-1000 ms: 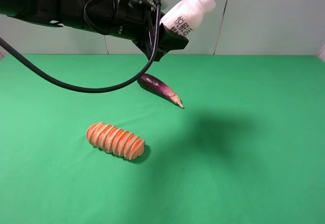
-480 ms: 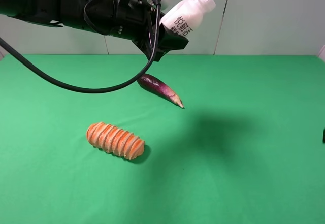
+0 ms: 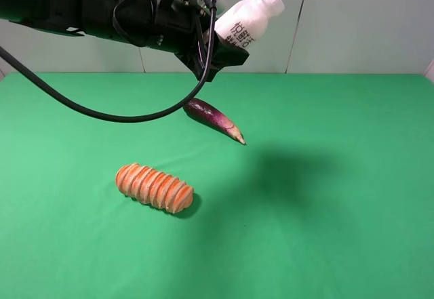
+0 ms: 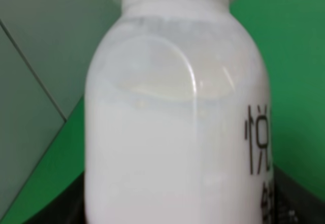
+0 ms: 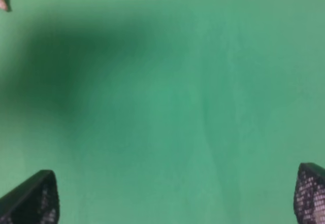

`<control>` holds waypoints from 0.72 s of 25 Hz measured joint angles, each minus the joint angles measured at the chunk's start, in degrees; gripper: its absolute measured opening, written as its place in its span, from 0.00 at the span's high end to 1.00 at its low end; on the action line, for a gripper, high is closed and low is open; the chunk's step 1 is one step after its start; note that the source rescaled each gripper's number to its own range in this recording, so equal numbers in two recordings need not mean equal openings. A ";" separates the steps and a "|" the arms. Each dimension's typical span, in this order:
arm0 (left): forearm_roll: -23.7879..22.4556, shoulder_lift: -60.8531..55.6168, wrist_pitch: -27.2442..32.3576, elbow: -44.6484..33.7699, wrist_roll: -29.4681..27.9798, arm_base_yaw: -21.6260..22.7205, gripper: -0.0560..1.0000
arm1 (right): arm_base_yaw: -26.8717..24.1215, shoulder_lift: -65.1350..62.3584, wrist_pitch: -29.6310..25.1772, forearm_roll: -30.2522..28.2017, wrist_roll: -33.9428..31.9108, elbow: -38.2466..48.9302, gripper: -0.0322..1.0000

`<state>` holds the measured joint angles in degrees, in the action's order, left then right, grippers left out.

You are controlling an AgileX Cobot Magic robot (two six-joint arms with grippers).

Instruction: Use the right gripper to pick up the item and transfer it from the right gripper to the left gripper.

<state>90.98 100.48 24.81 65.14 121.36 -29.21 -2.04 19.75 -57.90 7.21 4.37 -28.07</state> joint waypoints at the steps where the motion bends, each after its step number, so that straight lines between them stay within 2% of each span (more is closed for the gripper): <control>1: 0.00 0.00 0.00 0.00 0.00 0.00 0.94 | 0.00 -0.98 0.00 -0.04 0.00 0.00 0.00; 10: 0.00 0.00 0.00 0.00 0.01 0.00 0.94 | 0.00 -17.18 -0.07 -0.92 0.00 0.00 0.00; 18: 0.00 0.00 0.00 0.00 0.01 0.00 0.94 | 0.00 -19.99 -0.15 -1.54 0.00 0.00 0.00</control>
<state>90.98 100.48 24.81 65.14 121.38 -29.21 -2.04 -0.25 -58.05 5.67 4.37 -28.07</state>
